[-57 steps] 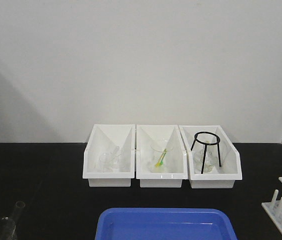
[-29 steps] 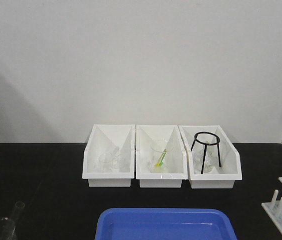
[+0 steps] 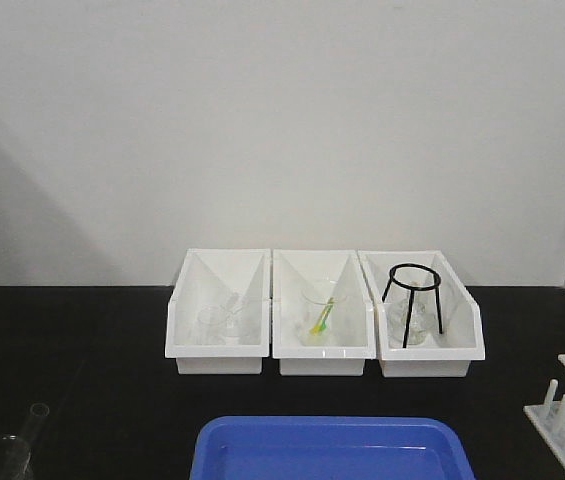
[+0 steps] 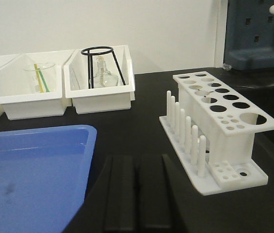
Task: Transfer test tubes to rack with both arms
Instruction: 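Reach the left gripper down to the clear test tube in the beaker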
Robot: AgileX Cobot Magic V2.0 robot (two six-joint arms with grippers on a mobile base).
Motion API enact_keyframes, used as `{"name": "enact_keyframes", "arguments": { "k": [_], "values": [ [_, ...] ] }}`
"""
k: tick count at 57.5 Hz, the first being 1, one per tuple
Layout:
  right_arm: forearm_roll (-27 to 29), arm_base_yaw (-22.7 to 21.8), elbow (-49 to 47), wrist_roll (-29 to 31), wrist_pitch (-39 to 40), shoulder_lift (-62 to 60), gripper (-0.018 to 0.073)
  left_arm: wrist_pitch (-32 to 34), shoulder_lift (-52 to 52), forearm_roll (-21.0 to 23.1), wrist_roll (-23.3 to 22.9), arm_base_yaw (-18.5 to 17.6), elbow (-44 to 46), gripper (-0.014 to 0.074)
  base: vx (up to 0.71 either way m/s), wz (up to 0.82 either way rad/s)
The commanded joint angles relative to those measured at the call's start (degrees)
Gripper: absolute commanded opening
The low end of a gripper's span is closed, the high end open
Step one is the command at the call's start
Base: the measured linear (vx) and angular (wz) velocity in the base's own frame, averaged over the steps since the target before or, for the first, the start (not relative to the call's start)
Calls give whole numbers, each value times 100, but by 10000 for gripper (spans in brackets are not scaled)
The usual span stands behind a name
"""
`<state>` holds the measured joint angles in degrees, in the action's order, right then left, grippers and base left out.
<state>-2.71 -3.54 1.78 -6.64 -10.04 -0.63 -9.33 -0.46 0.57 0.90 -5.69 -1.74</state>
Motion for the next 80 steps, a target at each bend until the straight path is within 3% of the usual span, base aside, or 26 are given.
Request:
{"name": "enact_keyframes", "arguments": {
  "k": [1,7,10,18,29,44,51,68,80],
  "values": [
    [-15,0,58,53,580,-39,-7,982,-115,7,9,0,-143,-20,0,0],
    [-15,0,33,53,939,-39,-7,1569,-115,78,-90,0,-99,-20,0,0],
    [-22,0,-31,53,1112,-39,-7,1781,-115,78,-370,0,-73,-20,0,0],
    [-28,0,-645,58,1089,-17,-7,1823,-90,71,-777,0,227,-20,0,0],
    [-193,0,-1779,205,1048,755,-7,1578,605,52,-683,0,1309,-20,0,0],
    [-193,0,-3310,342,1100,2626,-7,1658,2768,52,51,0,3297,-20,0,0],
    [-163,0,-3797,317,1120,3345,-7,1733,3612,52,37,0,4021,-20,0,0],
    [-25,0,-3955,288,1181,3915,-1,1738,4425,52,30,0,4538,-7,0,0],
    [23,0,-3941,293,1189,3897,90,1707,4559,52,50,0,4538,109,0,0]
  ]
}}
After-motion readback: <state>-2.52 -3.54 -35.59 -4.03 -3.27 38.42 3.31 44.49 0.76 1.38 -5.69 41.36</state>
